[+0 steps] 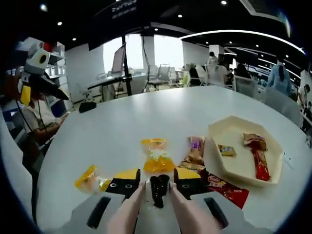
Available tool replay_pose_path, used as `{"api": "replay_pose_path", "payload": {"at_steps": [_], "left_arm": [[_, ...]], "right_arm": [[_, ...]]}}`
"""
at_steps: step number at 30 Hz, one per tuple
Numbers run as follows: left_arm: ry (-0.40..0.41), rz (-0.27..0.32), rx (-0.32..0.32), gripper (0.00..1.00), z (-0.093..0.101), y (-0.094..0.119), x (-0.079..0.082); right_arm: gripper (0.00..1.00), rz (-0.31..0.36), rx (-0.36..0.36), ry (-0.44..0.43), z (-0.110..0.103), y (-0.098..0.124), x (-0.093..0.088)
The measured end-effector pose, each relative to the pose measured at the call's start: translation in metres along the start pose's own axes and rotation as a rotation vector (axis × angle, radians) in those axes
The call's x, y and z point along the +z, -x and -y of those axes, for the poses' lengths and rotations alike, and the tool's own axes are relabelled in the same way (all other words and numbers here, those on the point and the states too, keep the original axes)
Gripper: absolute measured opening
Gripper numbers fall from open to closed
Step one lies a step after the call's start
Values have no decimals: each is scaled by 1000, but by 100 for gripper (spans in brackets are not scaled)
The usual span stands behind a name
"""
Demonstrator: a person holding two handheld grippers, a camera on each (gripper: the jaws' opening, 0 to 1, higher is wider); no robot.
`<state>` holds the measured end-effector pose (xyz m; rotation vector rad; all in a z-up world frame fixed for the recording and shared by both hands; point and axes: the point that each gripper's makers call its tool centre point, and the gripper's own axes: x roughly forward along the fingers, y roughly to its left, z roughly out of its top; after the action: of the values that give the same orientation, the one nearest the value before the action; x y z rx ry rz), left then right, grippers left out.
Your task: Place the target food into the container with the food tongs after gripping and lifting it, then release it inside without dropping or visibly crushing the food.
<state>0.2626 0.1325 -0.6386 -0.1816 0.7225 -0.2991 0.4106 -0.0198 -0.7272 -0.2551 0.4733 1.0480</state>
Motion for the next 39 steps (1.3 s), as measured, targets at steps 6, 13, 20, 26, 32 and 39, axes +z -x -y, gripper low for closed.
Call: {"api": "replay_pose_path", "payload": {"at_steps": [6, 13, 20, 26, 32, 39], "left_arm": [[-5, -16, 2, 89, -1, -1, -1], [-8, -24, -3, 89, 0, -3, -2], [-16, -10, -4, 89, 2, -2, 3], [-23, 0, -10, 89, 3, 0, 5], [-50, 18, -42, 89, 14, -4, 14], [-88, 41, -106, 90, 36, -16, 24]], "right_arm": [[26, 51, 29, 34, -1, -3, 2], [21, 43, 3, 70, 1, -6, 4], [18, -3, -26, 66, 2, -7, 2], [18, -12, -65, -32, 9, 9, -1], [18, 0, -125, -81, 17, 42, -1], [19, 32, -211, -114, 24, 79, -3]]}}
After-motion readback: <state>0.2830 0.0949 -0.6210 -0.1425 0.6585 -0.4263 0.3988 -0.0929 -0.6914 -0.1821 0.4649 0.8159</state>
